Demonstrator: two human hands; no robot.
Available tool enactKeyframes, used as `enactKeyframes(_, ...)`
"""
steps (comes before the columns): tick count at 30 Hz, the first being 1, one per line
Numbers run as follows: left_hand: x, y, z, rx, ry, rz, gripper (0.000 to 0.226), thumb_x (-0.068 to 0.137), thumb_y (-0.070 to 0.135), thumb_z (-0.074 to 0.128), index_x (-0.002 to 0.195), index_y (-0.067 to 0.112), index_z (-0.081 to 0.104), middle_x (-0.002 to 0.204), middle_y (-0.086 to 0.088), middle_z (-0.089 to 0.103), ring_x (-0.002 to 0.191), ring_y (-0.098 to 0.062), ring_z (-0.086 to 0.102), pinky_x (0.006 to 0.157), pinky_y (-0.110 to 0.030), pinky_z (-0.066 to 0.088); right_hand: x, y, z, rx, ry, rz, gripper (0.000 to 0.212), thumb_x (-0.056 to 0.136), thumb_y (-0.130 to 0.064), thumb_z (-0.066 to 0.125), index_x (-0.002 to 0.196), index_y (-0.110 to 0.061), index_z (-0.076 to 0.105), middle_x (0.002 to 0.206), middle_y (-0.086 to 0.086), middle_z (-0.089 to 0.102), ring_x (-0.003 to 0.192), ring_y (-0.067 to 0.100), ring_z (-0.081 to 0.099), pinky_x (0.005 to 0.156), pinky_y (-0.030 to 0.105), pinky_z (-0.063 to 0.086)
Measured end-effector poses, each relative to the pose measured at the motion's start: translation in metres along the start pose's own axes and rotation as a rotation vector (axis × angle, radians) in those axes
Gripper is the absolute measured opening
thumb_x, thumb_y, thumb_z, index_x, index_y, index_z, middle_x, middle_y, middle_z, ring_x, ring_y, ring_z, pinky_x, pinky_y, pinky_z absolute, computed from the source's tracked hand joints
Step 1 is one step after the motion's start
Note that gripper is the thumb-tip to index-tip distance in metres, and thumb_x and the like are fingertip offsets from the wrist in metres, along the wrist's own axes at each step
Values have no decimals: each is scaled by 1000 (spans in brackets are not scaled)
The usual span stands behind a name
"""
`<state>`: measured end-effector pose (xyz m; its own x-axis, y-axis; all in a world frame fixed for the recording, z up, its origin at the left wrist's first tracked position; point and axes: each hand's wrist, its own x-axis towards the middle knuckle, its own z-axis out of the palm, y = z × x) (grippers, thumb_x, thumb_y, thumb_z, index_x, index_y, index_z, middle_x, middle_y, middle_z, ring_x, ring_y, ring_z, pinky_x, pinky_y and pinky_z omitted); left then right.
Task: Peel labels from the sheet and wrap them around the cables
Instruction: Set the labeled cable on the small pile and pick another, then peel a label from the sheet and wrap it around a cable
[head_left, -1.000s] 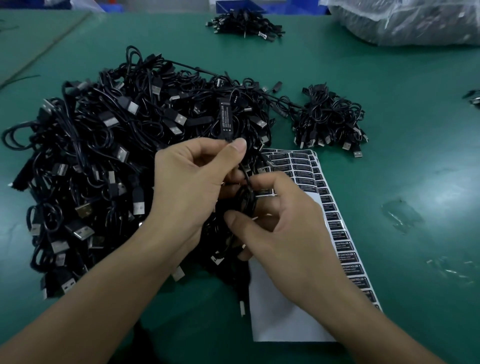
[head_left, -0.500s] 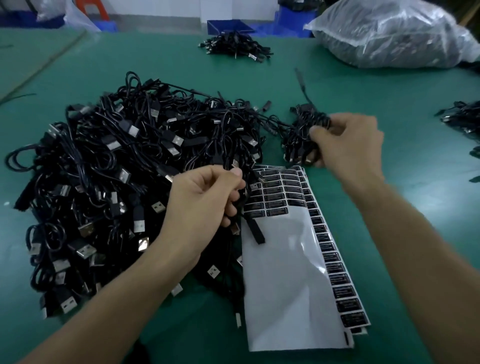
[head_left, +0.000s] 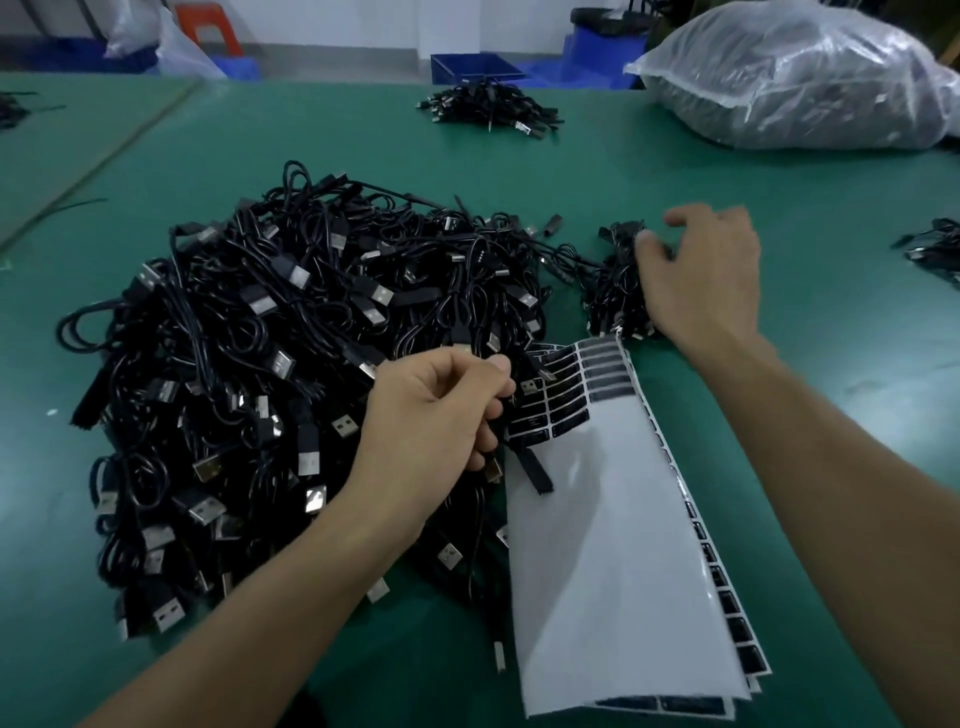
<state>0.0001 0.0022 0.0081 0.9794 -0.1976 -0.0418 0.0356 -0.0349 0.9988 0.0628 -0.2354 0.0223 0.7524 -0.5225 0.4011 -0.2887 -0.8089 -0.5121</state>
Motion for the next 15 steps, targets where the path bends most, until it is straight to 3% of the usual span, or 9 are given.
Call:
enactKeyframes(2,0,-1,0,7,0,6,30,94,18,66,65,15,70,55,6,60,46,-6,54,43,-17,45,-13,-22,-1,47,-62,-206,27,97,-29,55,112,-14,70,112,10,67,104,26,62,95,36,50)
enactKeyframes(4,-1,-2,1,15,-2,1,34,91,13,66,57,15,67,51,5,58,43,-7,50,40,-17,41,-32,-52,0,128,-251,-360,18,95,-24,59,99,-17,75,94,0,74,87,15,67,88,35,56)
enactKeyframes(9,-1,-8,2,87,-37,57,29,82,8,62,55,-2,55,44,1,51,37,-7,39,40,-18,33,-63,-106,7,196,-530,-486,18,94,-33,65,91,-17,75,86,-6,70,79,12,65,79,37,56)
enactKeyframes(11,-2,-11,2,228,-121,150,22,77,18,65,59,7,61,49,0,54,45,-9,46,47,-24,38,-65,-111,6,159,-523,-466,24,91,-36,68,93,-14,74,89,0,70,81,16,63,78,39,55)
enactKeyframes(13,-6,-12,2,412,-225,204,10,72,37,70,72,27,68,56,7,60,49,-3,52,51,-23,41,-66,-112,4,99,-529,-404,28,87,-37,71,102,-15,67,100,6,64,89,24,60,76,40,53)
enactKeyframes(15,-10,-16,2,623,-290,236,30,67,61,69,89,41,65,64,14,60,56,0,56,53,-23,41,-67,-111,4,76,-591,-341,30,87,-29,70,110,-17,56,109,7,55,96,27,54,75,40,50)
